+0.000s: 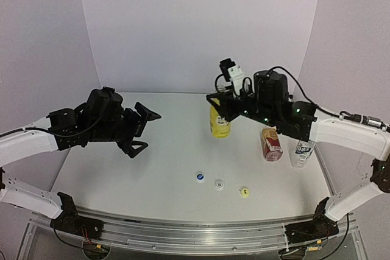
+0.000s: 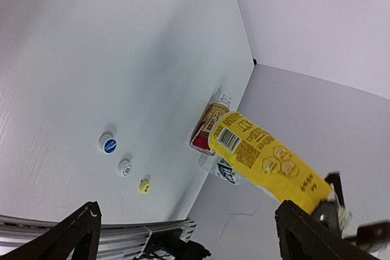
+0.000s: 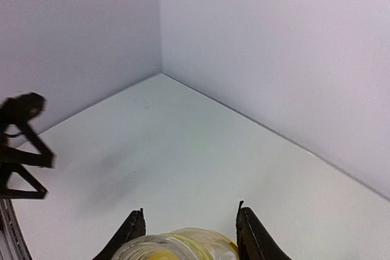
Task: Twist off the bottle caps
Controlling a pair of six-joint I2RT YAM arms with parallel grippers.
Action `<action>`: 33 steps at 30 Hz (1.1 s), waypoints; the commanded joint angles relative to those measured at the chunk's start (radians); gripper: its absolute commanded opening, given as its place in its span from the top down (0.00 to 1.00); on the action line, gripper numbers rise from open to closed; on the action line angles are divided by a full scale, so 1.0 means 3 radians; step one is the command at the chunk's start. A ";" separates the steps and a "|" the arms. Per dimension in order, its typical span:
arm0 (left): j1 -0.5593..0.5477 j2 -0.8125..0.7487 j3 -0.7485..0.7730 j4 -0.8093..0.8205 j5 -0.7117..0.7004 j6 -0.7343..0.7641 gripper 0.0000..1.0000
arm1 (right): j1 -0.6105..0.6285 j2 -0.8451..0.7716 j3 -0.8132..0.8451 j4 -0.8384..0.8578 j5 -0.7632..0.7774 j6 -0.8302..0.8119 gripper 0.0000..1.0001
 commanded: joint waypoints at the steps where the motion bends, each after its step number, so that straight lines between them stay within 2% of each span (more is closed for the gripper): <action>1: -0.0004 0.0193 0.0550 -0.0758 -0.0813 0.1325 0.00 | -0.0375 -0.0174 0.0235 -0.1582 0.0390 0.0956 1.00; 4: -0.0003 0.0386 0.0749 -0.1161 -0.1328 0.1709 0.01 | -0.0616 -0.0272 0.0111 -0.1676 0.0233 0.1138 1.00; 7: -0.0003 0.0533 0.0837 -0.1534 -0.1898 0.1815 0.00 | -0.0812 -0.0281 -0.0020 -0.1656 0.0120 0.1211 1.00; 10: -0.0003 0.0587 0.0817 -0.1572 -0.2110 0.1884 0.00 | -0.0872 -0.0252 -0.0178 -0.1400 0.0008 0.1127 1.00; 19: -0.0003 0.0219 0.0400 -0.0638 -0.1816 0.2427 0.00 | -0.0916 -0.0174 -0.0787 0.0055 -0.0132 0.0874 1.00; 25: -0.0003 -0.0137 0.0155 -0.0398 -0.1809 0.2486 0.00 | -0.0919 -0.0139 -0.1176 0.0753 -0.0151 0.0784 1.00; 33: -0.0003 -0.0168 0.0137 -0.0311 -0.1746 0.2580 0.01 | -0.0923 -0.0039 -0.1350 0.1077 -0.0153 0.0765 0.95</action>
